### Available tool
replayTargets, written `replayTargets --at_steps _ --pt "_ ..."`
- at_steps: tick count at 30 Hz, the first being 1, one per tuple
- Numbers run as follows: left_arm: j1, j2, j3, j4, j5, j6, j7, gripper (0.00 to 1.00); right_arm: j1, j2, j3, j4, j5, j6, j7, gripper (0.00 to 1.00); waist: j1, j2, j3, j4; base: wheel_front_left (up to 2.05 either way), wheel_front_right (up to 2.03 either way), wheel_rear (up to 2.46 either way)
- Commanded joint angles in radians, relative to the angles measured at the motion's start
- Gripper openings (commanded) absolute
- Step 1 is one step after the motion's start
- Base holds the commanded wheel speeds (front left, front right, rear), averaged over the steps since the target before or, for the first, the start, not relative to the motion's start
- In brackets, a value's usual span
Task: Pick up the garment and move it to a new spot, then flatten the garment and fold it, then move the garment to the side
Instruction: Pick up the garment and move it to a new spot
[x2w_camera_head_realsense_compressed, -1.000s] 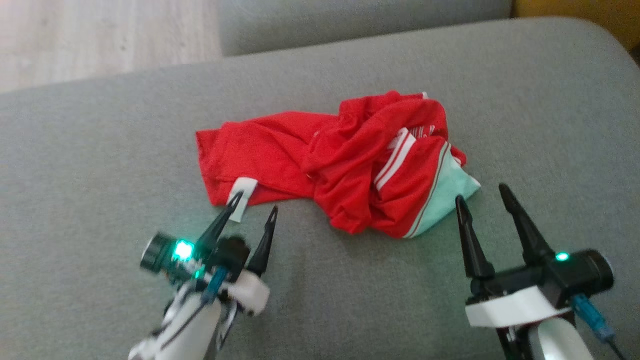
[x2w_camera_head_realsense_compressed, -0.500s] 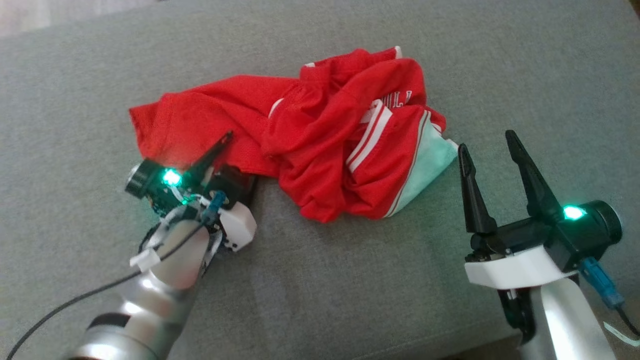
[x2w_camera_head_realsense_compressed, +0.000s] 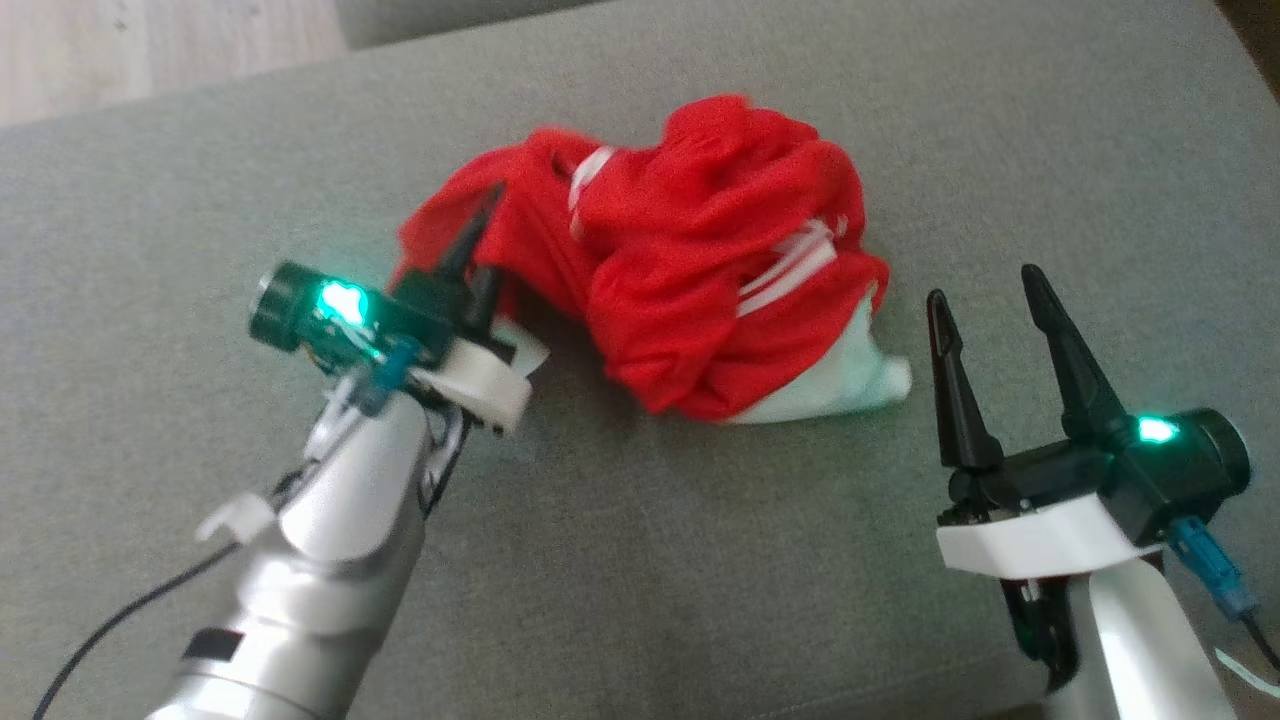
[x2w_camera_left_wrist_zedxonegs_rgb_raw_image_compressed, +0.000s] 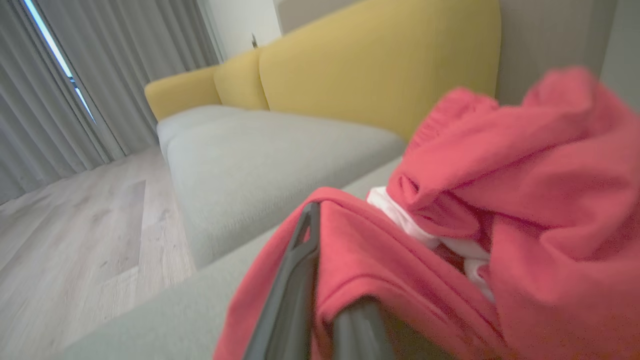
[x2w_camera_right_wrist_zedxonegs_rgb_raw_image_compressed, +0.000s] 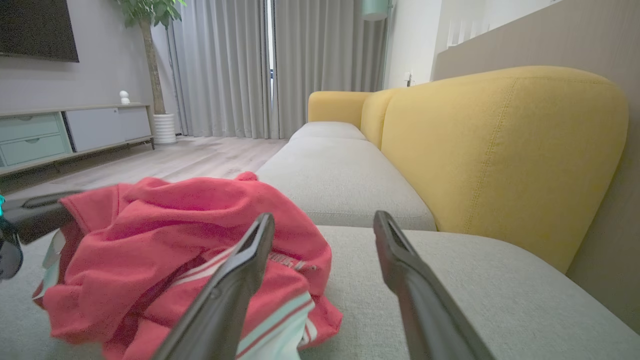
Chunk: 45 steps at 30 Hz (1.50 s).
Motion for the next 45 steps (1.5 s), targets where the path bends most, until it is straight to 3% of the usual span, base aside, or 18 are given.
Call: replayTargets --at_steps 1,7,17,26,30,38,45 --pt "-0.032 0.026 0.059 -0.072 -0.027 -0.010 -0.005 0.00 0.007 -0.003 0.017 -0.028 0.010 -0.001 -0.005 1.00 0.0000 0.0000 -0.036 0.021 0.00 0.00 0.00" --pt "-0.036 0.048 0.171 -0.225 -0.121 -0.068 -0.005 0.00 0.036 -0.003 0.014 -0.019 0.023 -0.001 -0.005 1.00 0.0000 0.0000 -0.114 0.044 0.00 0.00 0.00" --pt "-0.214 0.159 0.262 -0.271 -0.132 -0.110 -0.005 0.00 0.081 -0.003 -0.007 -0.015 0.022 -0.001 -0.005 1.00 0.0000 0.0000 -0.181 0.088 0.00 0.00 0.00" --pt "-0.315 0.328 0.371 -0.185 -0.119 -0.060 -0.002 0.00 0.105 -0.003 -0.026 -0.024 0.012 -0.001 -0.005 1.00 0.0000 0.0000 -0.179 0.141 0.00 0.00 0.00" --pt "-0.281 0.401 0.450 -0.166 -0.135 -0.004 -0.003 0.00 0.112 -0.003 -0.045 -0.024 0.010 -0.001 -0.005 1.00 0.0000 0.0000 -0.136 0.202 0.00 0.00 0.00" --pt "-0.158 0.400 0.534 -0.197 -0.170 0.041 -0.005 0.00 0.103 -0.003 -0.048 -0.018 -0.013 -0.001 -0.005 1.00 0.0000 0.0000 -0.086 0.299 0.00 0.00 0.00" --pt "-0.011 0.306 0.594 -0.153 -0.226 0.020 -0.005 0.00 0.071 -0.004 -0.052 -0.012 -0.034 -0.001 -0.005 1.00 0.0000 0.0000 -0.045 0.350 0.00 0.00 0.00"
